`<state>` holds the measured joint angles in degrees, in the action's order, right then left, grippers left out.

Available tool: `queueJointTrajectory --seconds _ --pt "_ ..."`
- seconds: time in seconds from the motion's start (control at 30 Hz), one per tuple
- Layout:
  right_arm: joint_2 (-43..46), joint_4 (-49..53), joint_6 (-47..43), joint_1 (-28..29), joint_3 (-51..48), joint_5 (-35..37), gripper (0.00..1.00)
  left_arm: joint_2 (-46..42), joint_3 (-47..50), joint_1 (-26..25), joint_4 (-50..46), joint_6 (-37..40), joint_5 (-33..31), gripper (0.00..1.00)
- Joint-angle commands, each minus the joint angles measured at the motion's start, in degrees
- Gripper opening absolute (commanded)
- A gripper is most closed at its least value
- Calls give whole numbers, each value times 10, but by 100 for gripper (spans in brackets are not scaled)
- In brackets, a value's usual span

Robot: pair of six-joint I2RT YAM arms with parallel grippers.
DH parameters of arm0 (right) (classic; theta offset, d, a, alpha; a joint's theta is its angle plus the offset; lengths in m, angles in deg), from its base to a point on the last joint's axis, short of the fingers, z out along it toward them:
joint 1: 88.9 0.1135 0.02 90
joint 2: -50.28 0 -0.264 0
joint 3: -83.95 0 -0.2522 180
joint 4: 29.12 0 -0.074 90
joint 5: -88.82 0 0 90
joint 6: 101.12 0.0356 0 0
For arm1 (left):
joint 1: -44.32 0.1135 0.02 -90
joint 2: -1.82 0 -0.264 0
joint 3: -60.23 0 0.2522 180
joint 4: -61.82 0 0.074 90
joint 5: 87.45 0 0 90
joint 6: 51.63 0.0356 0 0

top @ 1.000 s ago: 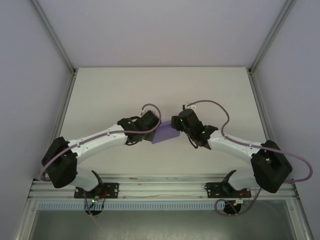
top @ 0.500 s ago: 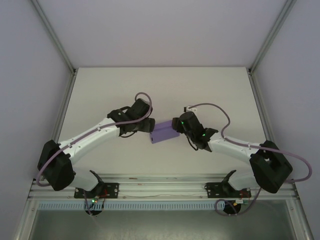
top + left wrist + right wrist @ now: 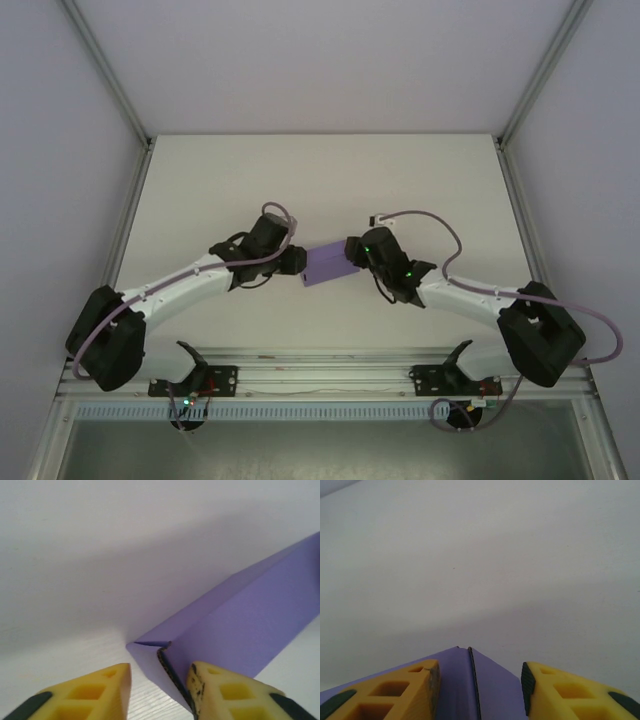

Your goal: Assemble paper box

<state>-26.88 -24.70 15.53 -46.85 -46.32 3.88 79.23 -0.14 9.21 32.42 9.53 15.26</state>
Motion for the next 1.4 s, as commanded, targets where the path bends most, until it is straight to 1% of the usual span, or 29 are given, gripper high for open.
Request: queueJointTrajectory --seconds 0.0,0.13,0.17,0.27,0.33,0.37,0.43,0.47,0.5,0.53,0.6,0.67,0.73,0.77,0.8,0.83,0.9,0.93,1.0,1.07,1.1,1.17,1.2,1.23,1.3,1.37 --pt "-28 71 1 -12 -62 -31 43 36 71 9 -17 -16 5 33" --pt "-44 -35 8 -38 -120 -111 30 38 115 10 25 -24 14 25" --pt "-49 -64 5 -39 -136 -119 28 39 124 10 34 -25 15 24" --pt "-70 -136 -19 -40 -174 -135 19 41 158 10 85 -25 33 17" --pt "-86 -175 -30 -39 -191 -137 11 43 180 10 117 -25 29 14" --pt "-94 -192 -30 -40 -198 -135 10 46 187 10 125 -25 27 13" --pt "-108 -228 -30 -40 -209 -137 6 52 196 10 140 -25 24 6" --pt "-112 -243 -27 -40 -213 -137 4 55 197 10 145 -25 23 5" --pt "-114 -253 -25 -40 -215 -139 3 56 198 10 150 -25 23 1" --pt "-113 -253 -23 -39 -212 -139 2 57 198 10 153 -25 25 0" --pt "-103 -228 -21 -39 -196 -132 0 57 189 9 151 -25 34 0" --pt "-80 -188 -27 -39 -174 -132 1 50 168 9 133 -25 35 0" --pt "-48 -146 -30 -40 -150 -129 8 36 140 8 109 -17 27 0" --pt "-33 -120 -31 -40 -133 -123 12 28 122 8 93 -12 19 3" --pt "-18 -89 -36 -40 -114 -119 18 21 101 8 74 -4 11 14" --pt "-6 -59 -37 -39 -90 -116 27 14 76 8 56 7 -1 19" --pt "8 2 -42 -40 -40 -98 39 4 30 9 30 22 -22 24" --pt "12 28 -52 -40 -11 -95 47 3 2 9 17 30 -31 32" --pt "14 57 -66 -40 34 -89 67 3 -49 10 -10 37 -51 61" --pt "15 74 -84 -41 79 -87 81 2 -90 12 -23 45 -75 80" --pt "16 86 -100 -42 100 -88 89 1 -106 15 -26 52 -83 100" --pt "16 115 -138 -44 146 -91 100 0 -127 24 -28 56 -106 100" --pt "14 129 -167 -45 165 -108 100 0 -131 36 -28 55 -107 100" --pt "9 151 -214 -47 189 -140 100 1 -134 52 -29 54 -102 100" --pt "-4 202 -329 -48 228 -211 100 -1 -131 87 -27 50 -81 100" --pt "-21 259 -463 -48 261 -265 100 -10 -114 123 -22 48 -68 100"
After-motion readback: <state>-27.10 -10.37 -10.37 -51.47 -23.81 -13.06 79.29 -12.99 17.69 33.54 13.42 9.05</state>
